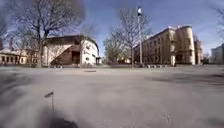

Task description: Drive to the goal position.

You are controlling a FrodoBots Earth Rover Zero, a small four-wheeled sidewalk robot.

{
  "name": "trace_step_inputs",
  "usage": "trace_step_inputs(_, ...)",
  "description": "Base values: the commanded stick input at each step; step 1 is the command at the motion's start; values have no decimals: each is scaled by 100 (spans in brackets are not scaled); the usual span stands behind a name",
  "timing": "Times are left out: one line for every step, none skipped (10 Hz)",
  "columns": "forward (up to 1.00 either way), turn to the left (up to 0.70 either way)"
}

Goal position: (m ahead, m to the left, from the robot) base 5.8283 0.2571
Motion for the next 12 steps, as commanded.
trace_step_inputs(100, 0)
trace_step_inputs(100, 0)
trace_step_inputs(100, 0)
trace_step_inputs(100, 0)
trace_step_inputs(100, 0)
trace_step_inputs(100, 0)
trace_step_inputs(100, 0)
trace_step_inputs(100, 0)
trace_step_inputs(100, 0)
trace_step_inputs(100, 0)
trace_step_inputs(100, 0)
trace_step_inputs(100, 0)
